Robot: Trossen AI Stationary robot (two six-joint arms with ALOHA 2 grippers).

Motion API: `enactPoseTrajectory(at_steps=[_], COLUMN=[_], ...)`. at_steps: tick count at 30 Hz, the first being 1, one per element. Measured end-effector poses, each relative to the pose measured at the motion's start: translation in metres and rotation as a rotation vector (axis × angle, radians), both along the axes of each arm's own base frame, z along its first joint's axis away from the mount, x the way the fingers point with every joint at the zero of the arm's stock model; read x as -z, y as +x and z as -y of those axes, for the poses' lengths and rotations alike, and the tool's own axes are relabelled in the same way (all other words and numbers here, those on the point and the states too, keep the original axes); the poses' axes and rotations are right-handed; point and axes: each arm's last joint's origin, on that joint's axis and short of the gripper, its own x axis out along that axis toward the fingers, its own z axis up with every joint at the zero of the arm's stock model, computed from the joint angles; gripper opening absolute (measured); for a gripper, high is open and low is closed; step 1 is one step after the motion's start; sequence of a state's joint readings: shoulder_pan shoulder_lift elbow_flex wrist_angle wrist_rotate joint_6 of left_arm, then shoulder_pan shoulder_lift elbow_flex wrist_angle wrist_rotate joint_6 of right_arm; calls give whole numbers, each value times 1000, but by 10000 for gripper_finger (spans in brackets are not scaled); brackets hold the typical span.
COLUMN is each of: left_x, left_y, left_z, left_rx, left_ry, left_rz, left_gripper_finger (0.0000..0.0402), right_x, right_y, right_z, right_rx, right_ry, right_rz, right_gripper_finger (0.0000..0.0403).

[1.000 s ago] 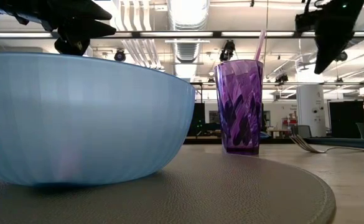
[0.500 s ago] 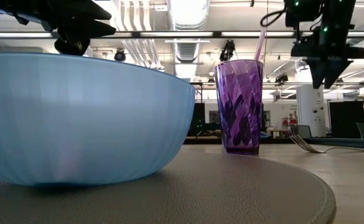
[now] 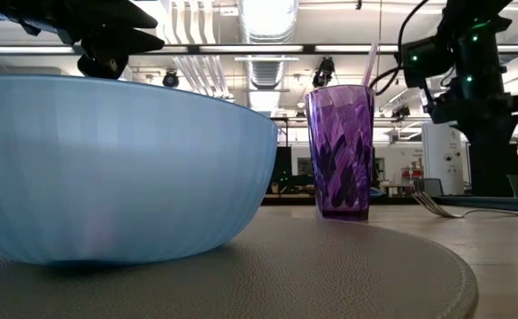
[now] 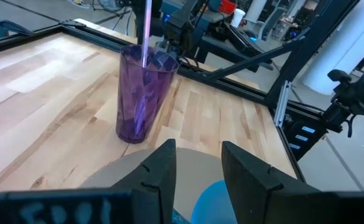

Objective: Pick & Place Utensil
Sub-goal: Move the purple cup to the top left of the brown placemat

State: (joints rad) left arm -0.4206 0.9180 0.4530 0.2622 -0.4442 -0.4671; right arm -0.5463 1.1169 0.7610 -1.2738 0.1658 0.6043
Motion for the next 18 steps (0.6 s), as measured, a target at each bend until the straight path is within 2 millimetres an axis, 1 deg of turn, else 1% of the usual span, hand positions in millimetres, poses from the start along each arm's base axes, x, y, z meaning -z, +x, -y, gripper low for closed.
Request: enactPoseTrajectory(at_steps=[3,8,12,15,18], left_x=[0,1,1,1,1], left_y=[0,0,0,0,0], left_z=[0,0,0,0,0], left_rx=[2,2,2,2,2], left_ry=[2,4,4,3,3], left_rz=[-5,-10,-9,-9,-9], left_gripper_finger=[120,120,120,120,120], right_x=[4,9,18,25,27], right_y=[-1,-3,-3,-3,1], right_z=[-2,-3,-3,-5,-5], right_rx=[-52,-135,-171,-237,-294], right_ry=[42,59,75,131,181], right_rz=[5,-3,-13,1,65], right_gripper_finger=[183,183,183,183,183])
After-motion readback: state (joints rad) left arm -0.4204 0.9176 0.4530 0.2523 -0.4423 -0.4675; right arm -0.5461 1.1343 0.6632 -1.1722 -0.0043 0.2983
